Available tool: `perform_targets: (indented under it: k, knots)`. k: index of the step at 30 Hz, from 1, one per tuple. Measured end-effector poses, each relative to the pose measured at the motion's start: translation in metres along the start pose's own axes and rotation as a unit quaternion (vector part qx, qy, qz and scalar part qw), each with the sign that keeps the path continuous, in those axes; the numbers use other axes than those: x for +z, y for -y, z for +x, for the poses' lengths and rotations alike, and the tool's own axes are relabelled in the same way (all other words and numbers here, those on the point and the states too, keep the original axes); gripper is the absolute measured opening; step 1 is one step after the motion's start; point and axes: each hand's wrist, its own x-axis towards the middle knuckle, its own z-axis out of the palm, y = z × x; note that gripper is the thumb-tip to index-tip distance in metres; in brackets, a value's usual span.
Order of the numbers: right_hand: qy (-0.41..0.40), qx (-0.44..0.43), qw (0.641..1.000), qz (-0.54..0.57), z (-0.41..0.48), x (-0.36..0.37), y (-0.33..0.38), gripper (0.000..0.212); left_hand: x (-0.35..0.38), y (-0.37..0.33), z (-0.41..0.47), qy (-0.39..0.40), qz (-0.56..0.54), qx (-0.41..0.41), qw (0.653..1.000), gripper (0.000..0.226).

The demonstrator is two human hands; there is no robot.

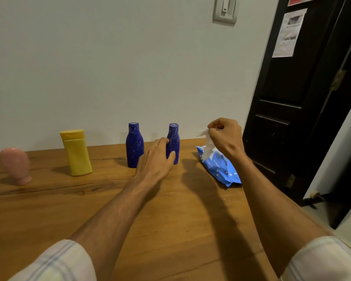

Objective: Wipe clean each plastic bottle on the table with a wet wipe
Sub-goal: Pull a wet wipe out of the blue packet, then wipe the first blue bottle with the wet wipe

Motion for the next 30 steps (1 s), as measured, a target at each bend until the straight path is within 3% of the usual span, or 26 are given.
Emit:
perform_targets:
  k: [5, 11, 15, 22, 30]
  knots:
    - [0.008, 0.003, 1.0, -0.013, 0.003, 0.021, -0.005, 0.012, 0.003, 0.004, -0.003, 0.003, -0.056, -0.067, 0.996, 0.047]
    - [-0.002, 0.036, 0.999, -0.04, -0.002, 0.045, -0.02, 0.016, 0.013, 0.013, 0.009, 0.038, -0.103, -0.115, 0.987, 0.064]
    - [-0.007, 0.063, 0.996, -0.066, -0.009, 0.058, -0.032, 0.026, 0.023, 0.019, 0.019, 0.043, -0.144, -0.122, 0.981, 0.073]
    - [-0.001, 0.08, 0.994, -0.078, -0.015, 0.07, -0.044, 0.012, 0.038, 0.03, 0.038, 0.039, -0.228, -0.138, 0.963, 0.073]
    - [0.007, 0.103, 0.993, -0.052, -0.023, 0.081, -0.041, 0.018, 0.046, 0.03, 0.048, 0.065, -0.244, -0.13, 0.959, 0.068]
